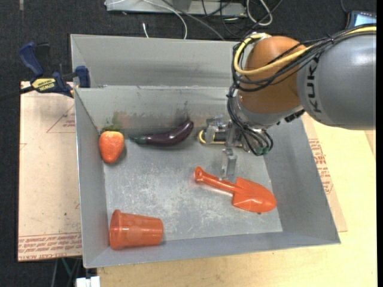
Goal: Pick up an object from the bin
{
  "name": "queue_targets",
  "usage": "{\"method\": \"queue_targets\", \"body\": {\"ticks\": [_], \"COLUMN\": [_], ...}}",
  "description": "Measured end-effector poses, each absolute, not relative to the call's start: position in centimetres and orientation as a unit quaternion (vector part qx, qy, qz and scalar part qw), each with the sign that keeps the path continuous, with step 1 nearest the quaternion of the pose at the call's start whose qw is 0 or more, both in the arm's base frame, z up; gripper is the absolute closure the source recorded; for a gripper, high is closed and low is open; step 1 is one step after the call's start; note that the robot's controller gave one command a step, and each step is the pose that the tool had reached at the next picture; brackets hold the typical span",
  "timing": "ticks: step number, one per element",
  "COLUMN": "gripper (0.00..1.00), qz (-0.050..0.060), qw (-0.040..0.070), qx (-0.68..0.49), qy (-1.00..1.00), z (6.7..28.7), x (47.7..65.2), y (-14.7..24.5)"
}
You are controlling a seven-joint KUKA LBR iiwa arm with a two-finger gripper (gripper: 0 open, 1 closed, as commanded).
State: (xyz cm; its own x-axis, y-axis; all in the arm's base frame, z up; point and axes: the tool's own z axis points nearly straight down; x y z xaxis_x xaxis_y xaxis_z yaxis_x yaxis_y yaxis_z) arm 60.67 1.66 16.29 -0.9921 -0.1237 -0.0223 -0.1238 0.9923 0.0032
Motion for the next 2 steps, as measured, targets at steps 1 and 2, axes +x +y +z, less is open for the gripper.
{"method": "queue_targets", "body": {"ticks": [1, 2], "gripper": [0.0, 0.0], "qz": [0.001, 0.004], "qw": [-0.009, 0.011], "qx": [-0.028, 0.013], "qy": [1.0, 1.0], "z": [7.1, 7.0], "x": [57.2, 56.1], "y": [-0.2, -2.0]}}
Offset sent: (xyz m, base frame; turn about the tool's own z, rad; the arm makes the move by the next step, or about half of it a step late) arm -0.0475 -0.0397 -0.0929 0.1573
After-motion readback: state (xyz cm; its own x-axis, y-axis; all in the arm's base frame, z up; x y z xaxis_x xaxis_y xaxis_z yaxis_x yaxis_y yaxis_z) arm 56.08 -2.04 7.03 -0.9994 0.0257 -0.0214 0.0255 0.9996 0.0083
